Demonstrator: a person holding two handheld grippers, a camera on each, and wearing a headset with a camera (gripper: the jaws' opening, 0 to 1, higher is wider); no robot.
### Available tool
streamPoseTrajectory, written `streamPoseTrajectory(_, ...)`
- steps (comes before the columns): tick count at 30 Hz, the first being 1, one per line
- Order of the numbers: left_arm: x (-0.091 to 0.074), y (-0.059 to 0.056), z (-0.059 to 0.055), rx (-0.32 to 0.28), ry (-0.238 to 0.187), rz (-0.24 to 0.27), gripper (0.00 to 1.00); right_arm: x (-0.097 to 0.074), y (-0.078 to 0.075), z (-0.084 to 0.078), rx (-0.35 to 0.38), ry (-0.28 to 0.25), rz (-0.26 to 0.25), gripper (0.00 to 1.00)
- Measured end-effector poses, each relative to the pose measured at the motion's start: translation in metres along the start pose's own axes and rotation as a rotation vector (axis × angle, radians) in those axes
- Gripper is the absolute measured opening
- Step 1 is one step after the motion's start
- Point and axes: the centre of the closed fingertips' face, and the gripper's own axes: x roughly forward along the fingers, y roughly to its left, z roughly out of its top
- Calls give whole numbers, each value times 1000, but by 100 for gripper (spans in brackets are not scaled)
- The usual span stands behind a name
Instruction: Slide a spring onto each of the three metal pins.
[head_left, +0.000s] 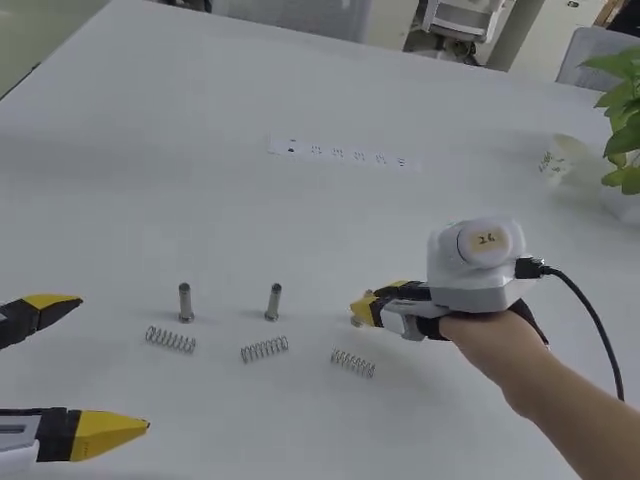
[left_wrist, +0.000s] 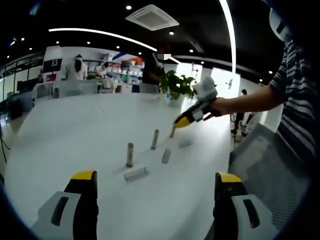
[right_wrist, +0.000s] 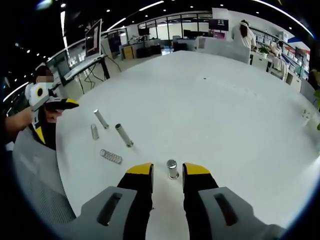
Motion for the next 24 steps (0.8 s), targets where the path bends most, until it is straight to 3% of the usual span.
streamPoseTrajectory(7, 0, 0, -1, 1, 5, -1, 94, -6, -4, -2, 36, -5, -1, 21)
streamPoseTrajectory(24, 0, -1, -4, -5, 8, -2, 94, -20, -6, -8, 24, 10, 18, 21)
